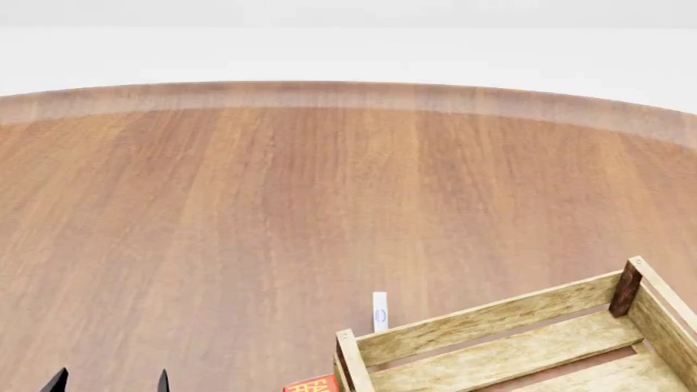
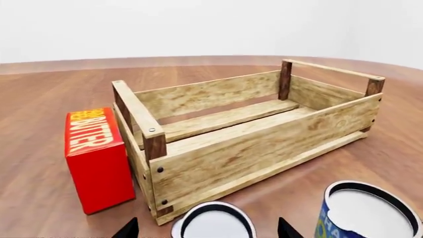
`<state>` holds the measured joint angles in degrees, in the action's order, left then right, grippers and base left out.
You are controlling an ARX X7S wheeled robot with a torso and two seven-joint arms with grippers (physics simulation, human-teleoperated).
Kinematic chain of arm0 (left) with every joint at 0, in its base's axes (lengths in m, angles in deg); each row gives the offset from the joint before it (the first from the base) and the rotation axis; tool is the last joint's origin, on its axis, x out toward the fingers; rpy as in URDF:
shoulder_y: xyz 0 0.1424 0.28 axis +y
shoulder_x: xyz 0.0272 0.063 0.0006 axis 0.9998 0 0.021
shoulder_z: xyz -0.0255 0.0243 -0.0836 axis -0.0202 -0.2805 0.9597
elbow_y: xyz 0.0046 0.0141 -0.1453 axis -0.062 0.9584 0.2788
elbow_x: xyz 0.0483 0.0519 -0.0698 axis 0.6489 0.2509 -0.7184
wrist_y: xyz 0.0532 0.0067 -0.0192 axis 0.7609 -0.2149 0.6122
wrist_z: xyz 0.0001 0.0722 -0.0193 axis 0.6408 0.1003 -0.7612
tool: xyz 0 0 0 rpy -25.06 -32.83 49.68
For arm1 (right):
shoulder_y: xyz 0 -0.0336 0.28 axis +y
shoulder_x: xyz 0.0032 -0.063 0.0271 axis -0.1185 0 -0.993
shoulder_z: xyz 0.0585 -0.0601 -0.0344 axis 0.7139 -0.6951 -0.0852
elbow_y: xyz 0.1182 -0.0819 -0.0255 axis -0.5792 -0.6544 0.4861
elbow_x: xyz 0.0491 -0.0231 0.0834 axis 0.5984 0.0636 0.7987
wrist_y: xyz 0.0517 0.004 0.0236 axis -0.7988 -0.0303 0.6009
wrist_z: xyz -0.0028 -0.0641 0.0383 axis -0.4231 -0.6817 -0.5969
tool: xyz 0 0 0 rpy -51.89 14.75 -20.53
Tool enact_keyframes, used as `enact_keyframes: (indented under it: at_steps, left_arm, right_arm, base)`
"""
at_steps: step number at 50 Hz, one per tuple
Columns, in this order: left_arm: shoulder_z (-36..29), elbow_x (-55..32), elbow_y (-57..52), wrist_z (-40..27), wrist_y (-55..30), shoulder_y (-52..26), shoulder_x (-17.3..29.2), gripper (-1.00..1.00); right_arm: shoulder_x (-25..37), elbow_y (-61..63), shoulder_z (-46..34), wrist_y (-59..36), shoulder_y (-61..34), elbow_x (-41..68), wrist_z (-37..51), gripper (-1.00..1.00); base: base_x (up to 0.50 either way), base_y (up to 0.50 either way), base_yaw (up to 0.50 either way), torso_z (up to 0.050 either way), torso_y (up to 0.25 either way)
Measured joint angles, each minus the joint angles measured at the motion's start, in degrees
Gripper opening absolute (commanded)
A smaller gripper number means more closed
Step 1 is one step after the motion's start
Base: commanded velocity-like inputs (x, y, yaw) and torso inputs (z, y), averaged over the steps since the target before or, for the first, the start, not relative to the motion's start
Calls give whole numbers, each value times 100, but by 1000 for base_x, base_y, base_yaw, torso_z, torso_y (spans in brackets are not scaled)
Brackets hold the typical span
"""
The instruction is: Pick up the tomato sauce, and put it in the wooden tray.
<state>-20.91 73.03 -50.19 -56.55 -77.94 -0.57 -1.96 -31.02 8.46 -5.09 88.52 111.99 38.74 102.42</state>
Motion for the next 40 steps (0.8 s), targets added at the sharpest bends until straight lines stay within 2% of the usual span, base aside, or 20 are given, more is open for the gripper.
enact_keyframes:
  at_steps: [40]
  left_arm:
    - [-71, -53, 14, -89, 25, -28, 55, 100]
  right_arm:
    - [-53, -583, -167, 56, -331, 547, -208, 100]
  base:
    - [0, 0, 0, 0, 0]
